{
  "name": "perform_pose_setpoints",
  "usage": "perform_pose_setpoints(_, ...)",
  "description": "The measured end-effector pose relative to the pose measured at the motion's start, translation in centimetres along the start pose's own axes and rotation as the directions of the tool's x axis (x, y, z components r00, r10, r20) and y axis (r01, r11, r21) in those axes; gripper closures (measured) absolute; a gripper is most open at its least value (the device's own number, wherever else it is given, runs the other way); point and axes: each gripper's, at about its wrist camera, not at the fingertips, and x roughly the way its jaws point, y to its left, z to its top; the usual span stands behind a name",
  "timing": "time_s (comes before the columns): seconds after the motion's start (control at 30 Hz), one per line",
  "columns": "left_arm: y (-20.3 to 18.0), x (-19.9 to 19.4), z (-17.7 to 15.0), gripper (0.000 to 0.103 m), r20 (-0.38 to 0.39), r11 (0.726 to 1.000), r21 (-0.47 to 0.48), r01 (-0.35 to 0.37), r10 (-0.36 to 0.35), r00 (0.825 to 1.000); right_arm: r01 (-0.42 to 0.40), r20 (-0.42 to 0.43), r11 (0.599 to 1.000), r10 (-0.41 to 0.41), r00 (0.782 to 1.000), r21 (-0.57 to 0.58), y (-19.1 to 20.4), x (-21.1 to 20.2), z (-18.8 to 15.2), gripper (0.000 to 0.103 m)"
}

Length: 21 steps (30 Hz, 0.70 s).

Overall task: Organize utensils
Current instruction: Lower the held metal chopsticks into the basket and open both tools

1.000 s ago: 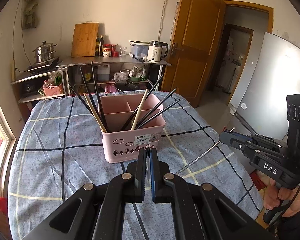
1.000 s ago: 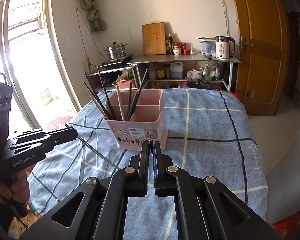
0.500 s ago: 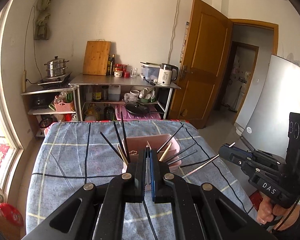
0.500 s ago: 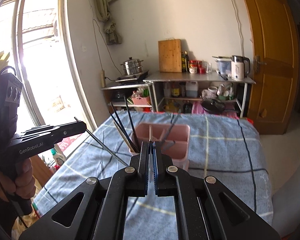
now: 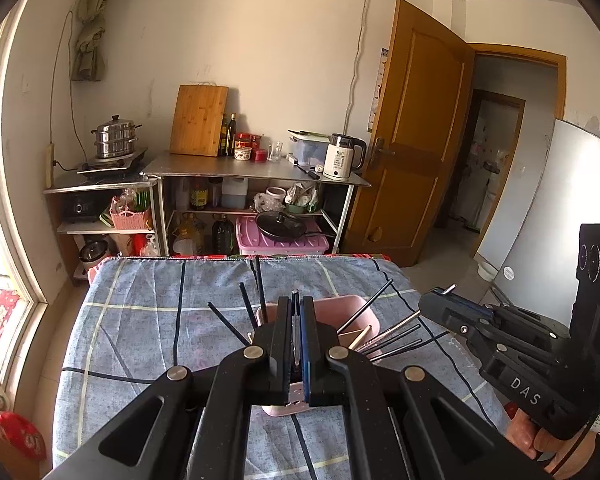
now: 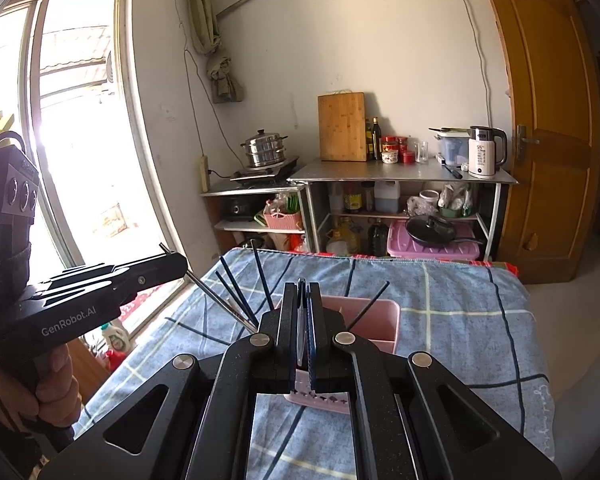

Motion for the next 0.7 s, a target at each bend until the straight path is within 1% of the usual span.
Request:
perform_pose_setpoints(0.57, 1.5, 4.7, -3.0, 0.1, -0.084, 0.999, -0.045, 0.027, -0.03, 0.996, 0.031, -0.092, 1.0, -0.03, 0.995, 0.007, -0.6, 4.4, -2.4, 0.099)
perform_pose_setpoints(0.7, 1.7, 5.9, -3.5, 0.1, -0.109, 0.999, -0.043, 0.019, -0.024, 0.994, 0.037, -0.11, 0.999, -0.036, 0.993, 0.007, -0.7, 5.2, -2.6, 0.099)
